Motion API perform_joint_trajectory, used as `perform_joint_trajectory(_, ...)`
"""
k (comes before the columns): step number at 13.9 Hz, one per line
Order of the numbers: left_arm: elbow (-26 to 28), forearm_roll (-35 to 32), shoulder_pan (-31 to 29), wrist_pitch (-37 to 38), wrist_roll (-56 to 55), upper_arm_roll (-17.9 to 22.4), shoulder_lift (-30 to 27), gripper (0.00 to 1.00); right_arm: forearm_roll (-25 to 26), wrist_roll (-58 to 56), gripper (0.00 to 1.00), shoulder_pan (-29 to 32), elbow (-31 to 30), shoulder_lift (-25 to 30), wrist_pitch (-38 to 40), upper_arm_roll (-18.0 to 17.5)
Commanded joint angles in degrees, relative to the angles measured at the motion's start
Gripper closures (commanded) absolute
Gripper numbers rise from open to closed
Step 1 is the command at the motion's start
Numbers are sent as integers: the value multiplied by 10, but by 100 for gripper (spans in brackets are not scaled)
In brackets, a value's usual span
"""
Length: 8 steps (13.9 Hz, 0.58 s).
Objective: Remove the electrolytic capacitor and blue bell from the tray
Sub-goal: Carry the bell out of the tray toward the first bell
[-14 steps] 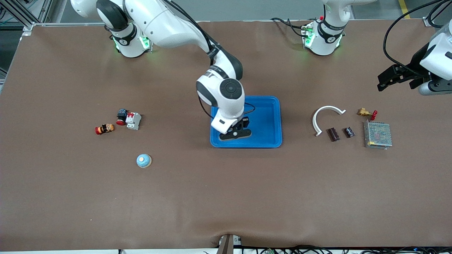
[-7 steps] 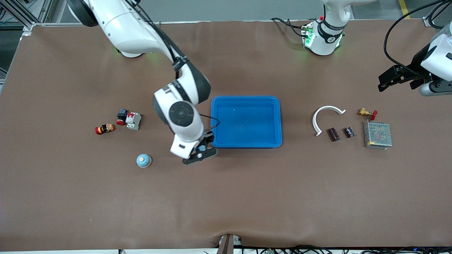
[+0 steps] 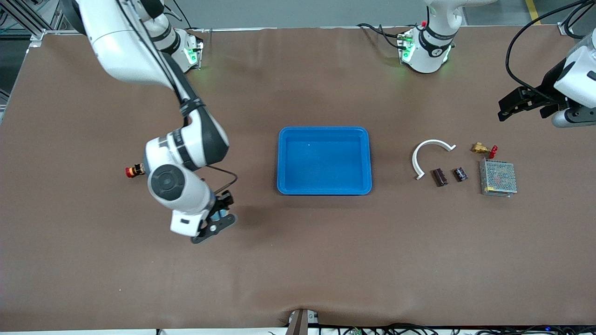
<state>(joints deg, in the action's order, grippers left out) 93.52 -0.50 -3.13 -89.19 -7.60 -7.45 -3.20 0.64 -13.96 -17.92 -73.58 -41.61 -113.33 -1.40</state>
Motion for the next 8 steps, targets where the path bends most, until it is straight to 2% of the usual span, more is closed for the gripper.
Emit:
perform_joint_trajectory(1, 2, 9, -4, -3, 15, 0, -2, 0, -11, -88, 65, 48, -36, 21, -2, -13)
perform_joint_trajectory(6, 2, 9, -4, -3, 15, 0, -2, 0, -11, -200, 65, 107, -65, 28, -14, -13)
perform_joint_trajectory(8, 2, 9, -4, -3, 15, 0, -2, 0, -11, -228, 65, 121, -111, 48, -56, -13)
